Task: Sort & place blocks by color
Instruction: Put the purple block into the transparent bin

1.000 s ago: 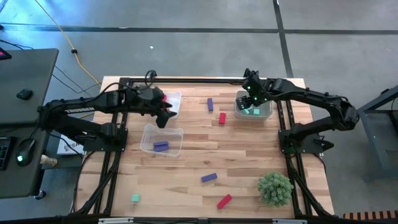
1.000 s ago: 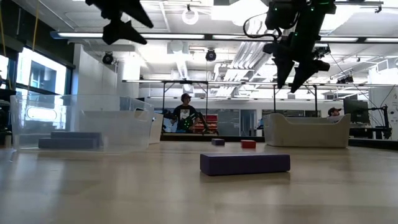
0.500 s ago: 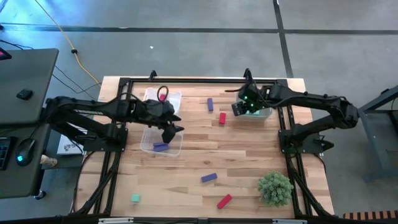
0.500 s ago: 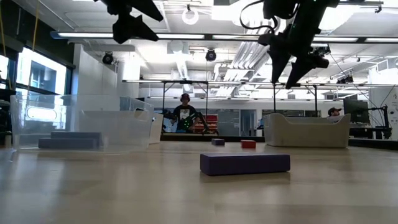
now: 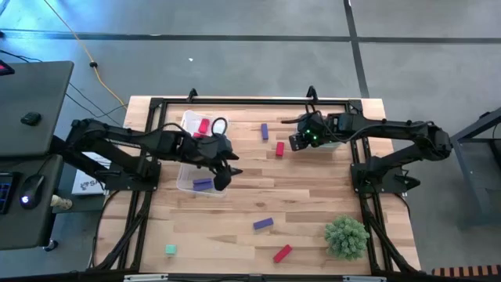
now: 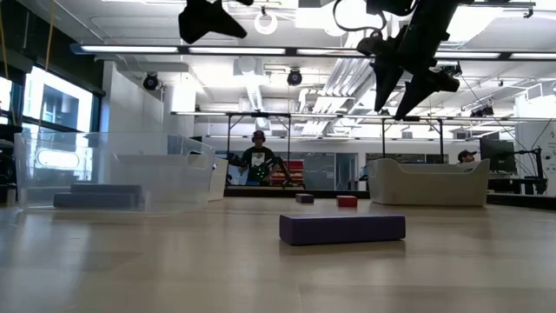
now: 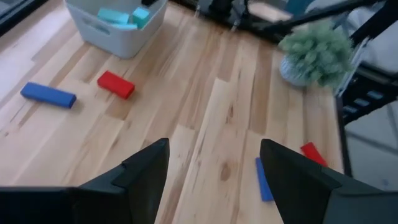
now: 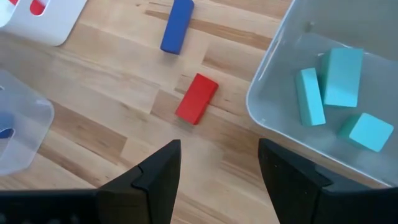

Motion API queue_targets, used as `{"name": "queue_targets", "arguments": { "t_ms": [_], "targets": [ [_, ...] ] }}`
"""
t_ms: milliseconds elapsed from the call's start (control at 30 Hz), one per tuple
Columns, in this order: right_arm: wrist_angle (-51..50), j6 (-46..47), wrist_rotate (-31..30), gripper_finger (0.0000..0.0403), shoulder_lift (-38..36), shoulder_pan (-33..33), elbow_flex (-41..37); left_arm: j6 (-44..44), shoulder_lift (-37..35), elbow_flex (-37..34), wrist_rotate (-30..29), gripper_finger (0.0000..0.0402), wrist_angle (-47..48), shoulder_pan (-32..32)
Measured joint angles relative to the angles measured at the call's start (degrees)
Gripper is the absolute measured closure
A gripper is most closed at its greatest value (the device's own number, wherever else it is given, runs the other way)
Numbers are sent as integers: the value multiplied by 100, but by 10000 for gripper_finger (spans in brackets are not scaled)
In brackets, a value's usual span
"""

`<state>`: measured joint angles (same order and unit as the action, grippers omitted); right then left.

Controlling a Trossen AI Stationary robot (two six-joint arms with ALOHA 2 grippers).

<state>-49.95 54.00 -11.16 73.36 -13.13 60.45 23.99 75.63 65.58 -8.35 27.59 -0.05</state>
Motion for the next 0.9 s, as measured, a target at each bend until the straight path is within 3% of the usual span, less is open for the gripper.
{"name": "queue_targets", "arguments": {
  "t_ms": [367, 900],
  "targets": [
    [-41, -2, -76, 199, 2, 45, 0, 444, 746, 470, -682, 159, 211, -495],
    [-46, -24, -76, 199, 2, 45, 0, 1389, 1753, 494, -1787, 159, 210, -1406]
  ]
}}
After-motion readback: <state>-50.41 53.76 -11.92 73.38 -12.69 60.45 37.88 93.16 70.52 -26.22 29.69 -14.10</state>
